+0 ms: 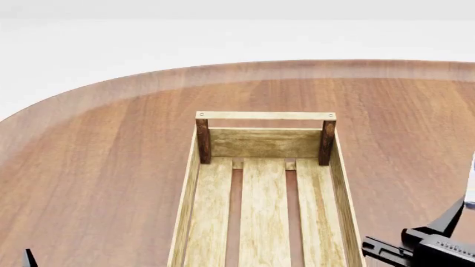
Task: Pick up the cream cheese and put it in the tray.
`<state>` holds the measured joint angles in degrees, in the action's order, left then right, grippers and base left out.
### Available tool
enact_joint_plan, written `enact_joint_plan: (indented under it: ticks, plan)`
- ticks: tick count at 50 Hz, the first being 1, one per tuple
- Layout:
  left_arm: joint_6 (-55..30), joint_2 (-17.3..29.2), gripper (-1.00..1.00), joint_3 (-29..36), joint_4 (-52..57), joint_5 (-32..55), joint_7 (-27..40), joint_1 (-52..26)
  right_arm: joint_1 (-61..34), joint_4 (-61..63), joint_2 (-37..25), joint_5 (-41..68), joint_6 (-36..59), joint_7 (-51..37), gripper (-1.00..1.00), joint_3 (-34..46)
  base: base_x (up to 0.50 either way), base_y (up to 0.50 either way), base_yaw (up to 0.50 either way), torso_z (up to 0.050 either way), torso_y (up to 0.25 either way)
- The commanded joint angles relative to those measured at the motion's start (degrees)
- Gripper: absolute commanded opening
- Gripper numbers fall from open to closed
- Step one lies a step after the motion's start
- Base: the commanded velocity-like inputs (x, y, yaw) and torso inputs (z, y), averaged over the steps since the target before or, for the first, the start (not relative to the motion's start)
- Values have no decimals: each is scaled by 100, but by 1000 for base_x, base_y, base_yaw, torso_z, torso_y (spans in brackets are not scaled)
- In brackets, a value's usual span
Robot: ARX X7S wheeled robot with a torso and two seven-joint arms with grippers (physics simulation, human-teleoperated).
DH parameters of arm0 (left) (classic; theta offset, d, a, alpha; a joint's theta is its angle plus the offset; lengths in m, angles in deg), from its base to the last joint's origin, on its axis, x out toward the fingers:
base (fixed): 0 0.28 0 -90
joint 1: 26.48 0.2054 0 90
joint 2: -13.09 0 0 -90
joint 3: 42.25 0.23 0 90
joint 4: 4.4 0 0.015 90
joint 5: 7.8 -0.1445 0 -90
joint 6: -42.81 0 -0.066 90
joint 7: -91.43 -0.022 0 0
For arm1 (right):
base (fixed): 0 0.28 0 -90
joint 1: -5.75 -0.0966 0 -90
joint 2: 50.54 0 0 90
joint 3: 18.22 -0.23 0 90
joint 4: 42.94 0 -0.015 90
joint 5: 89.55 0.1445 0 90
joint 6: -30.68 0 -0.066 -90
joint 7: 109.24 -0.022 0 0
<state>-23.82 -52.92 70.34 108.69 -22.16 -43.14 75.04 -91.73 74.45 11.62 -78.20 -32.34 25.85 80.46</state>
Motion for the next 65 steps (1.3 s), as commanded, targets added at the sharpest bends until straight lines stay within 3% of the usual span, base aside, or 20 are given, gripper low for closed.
enact_joint_plan:
  ticks: [1, 19, 42, 65]
  plan:
    - [-19, 15, 100, 5, 3, 25, 4, -10, -1028, -164, -140, -136, 613, 567, -100, 567, 0, 0, 0, 0, 0]
    - [0, 27, 100, 4, -39, 24, 50, -35, -2326, -707, -90, 94, 886, 1480, -100, 1100, 0, 0, 0, 0, 1]
    - [-42, 25, 100, 35, -94, 32, 70, -63, -2924, -910, -160, 563, 1218, 2314, -100, 1310, 0, 0, 0, 0, 1]
    - [-109, 18, 100, 98, -132, 53, 47, -114, -2853, -809, -41, 2255, 1209, 3266, -100, 408, 0, 0, 0, 0, 0]
